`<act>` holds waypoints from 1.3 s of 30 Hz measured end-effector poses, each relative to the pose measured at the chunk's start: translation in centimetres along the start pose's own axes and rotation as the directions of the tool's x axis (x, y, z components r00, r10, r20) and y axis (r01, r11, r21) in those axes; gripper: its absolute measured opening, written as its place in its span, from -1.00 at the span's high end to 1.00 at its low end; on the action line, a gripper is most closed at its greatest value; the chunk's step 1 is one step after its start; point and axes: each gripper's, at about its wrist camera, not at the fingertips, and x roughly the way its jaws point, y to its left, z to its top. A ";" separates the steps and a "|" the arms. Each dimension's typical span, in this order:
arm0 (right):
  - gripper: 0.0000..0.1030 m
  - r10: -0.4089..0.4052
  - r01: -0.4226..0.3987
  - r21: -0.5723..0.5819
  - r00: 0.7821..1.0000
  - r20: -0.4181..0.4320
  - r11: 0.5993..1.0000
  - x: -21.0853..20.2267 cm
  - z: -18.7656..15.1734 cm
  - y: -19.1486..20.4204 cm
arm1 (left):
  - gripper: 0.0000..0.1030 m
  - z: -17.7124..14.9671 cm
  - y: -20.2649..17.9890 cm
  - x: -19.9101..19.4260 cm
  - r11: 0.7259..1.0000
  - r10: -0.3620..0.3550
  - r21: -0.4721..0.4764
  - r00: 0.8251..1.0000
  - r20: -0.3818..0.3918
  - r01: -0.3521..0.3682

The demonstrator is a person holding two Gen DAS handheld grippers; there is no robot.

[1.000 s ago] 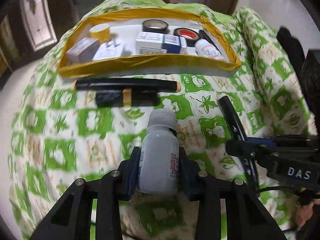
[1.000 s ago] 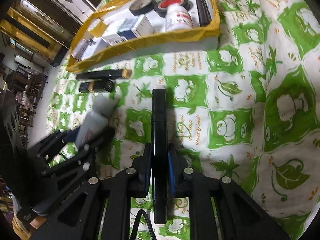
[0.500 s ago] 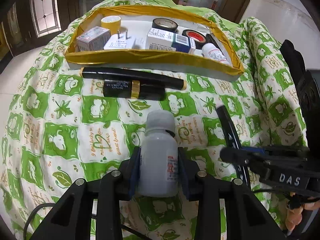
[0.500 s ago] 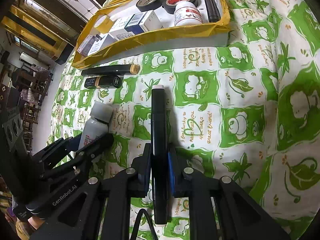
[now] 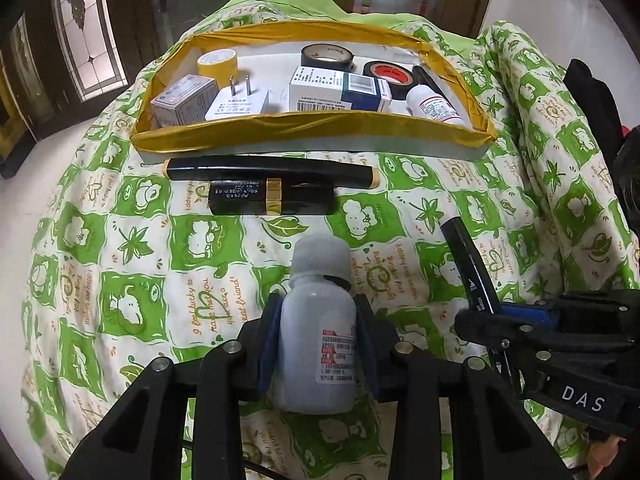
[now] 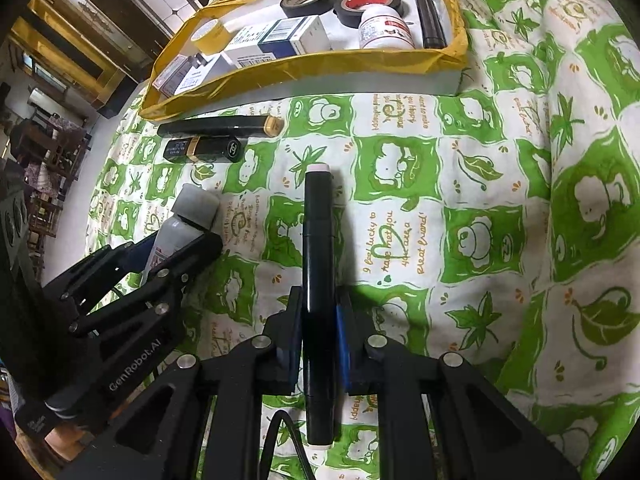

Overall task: Organize rigid objects
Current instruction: 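Carry the white bottle and black pen over the tray with both grippers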

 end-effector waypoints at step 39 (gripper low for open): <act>0.73 0.221 -0.230 0.055 0.966 0.132 0.972 -4.3 0.7 -0.4 | 0.31 -1.7 3.1 -2.6 0.975 -0.069 -0.212 0.998 0.004 0.069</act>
